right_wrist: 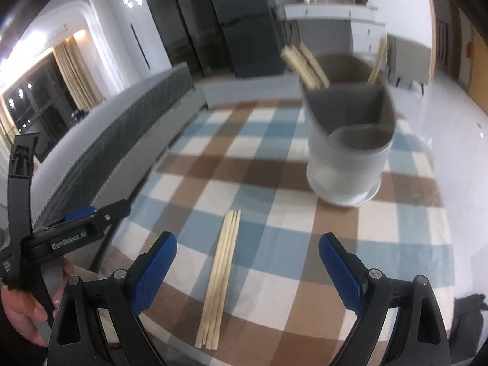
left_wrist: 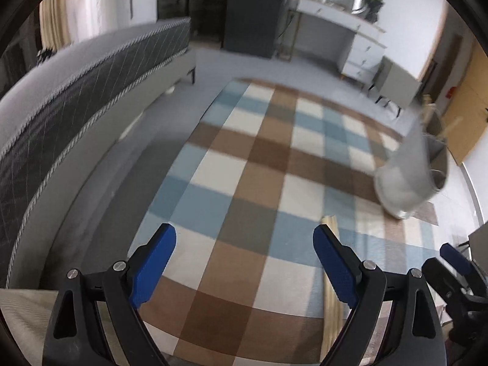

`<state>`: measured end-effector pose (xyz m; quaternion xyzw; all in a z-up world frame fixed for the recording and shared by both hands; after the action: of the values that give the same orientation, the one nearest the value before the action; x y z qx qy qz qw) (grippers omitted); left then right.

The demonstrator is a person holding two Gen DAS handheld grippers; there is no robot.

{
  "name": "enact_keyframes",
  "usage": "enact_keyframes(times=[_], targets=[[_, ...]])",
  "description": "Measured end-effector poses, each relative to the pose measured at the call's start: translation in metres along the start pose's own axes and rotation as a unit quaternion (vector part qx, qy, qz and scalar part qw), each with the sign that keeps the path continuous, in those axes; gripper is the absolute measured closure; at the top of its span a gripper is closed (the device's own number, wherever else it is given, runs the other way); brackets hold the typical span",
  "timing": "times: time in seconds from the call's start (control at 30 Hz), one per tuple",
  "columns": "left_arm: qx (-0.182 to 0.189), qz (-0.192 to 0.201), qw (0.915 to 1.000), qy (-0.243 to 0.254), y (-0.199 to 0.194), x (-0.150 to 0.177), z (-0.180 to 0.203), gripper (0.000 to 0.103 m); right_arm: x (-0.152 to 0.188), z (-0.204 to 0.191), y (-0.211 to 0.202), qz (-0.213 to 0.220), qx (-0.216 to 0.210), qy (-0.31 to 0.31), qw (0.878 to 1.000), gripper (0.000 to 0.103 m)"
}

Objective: Organize utensils
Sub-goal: 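Lower the right tool onto the chopstick pile and grasp one chopstick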

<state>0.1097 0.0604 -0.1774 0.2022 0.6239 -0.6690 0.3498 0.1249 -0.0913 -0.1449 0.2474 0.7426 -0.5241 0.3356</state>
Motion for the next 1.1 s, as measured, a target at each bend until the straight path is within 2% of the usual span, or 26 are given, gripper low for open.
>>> enact_keyframes(times=[0.13,0.2,0.27,0.43,0.47,0.57,0.6,0.8,0.97,1.1], targets=[[-0.01,-0.039,0.9987,-0.029,0.014,0.009,-0.011,0.015,0.012,-0.001,0.034,-0.052,0.001,0.0,0.999,0.012],[-0.016,-0.045,0.9982,-0.037,0.017,0.01,-0.015,0.015,0.02,-0.002,0.054,-0.084,0.002,-0.007,0.996,0.019],[-0.022,-0.052,0.9976,-0.041,0.019,0.011,-0.019,0.015,0.024,-0.002,0.07,-0.105,0.005,-0.018,0.994,0.022],[-0.017,-0.067,0.9955,-0.064,0.023,0.013,-0.025,0.015,0.028,-0.004,0.094,-0.142,0.017,-0.05,0.988,0.03],[-0.018,-0.069,0.9952,-0.067,0.024,0.012,-0.026,0.015,0.032,-0.003,0.1,-0.157,0.021,-0.063,0.985,0.036],[-0.019,-0.082,0.9937,-0.075,0.027,0.014,-0.03,0.015,0.041,-0.003,0.111,-0.189,0.018,-0.072,0.979,0.065],[-0.018,-0.088,0.9924,-0.083,0.028,0.015,-0.032,0.015,0.043,-0.004,0.113,-0.197,0.017,-0.07,0.978,0.067],[-0.009,-0.098,0.9884,-0.116,0.027,0.013,-0.037,0.015,0.043,-0.01,0.119,-0.207,0.021,-0.095,0.974,0.071],[-0.004,-0.108,0.9855,-0.13,0.025,0.014,-0.042,0.015,0.041,-0.018,0.118,-0.222,0.042,-0.143,0.964,0.074],[-0.004,-0.113,0.9826,-0.148,0.023,0.014,-0.048,0.015,0.049,-0.015,0.119,-0.25,0.064,-0.156,0.954,0.083]])
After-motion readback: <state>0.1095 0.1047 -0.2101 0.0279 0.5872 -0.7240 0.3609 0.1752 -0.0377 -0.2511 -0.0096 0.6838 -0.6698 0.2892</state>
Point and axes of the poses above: each gripper's, at about its wrist camera, not at the fingertips, and y roughly the way its jaws point, z to its right, x to its underside, the point moved 10 cm from there along y, roughly the way its jaws point, and after that the axes turned 11 degrees about z, right-handed, at the moved point
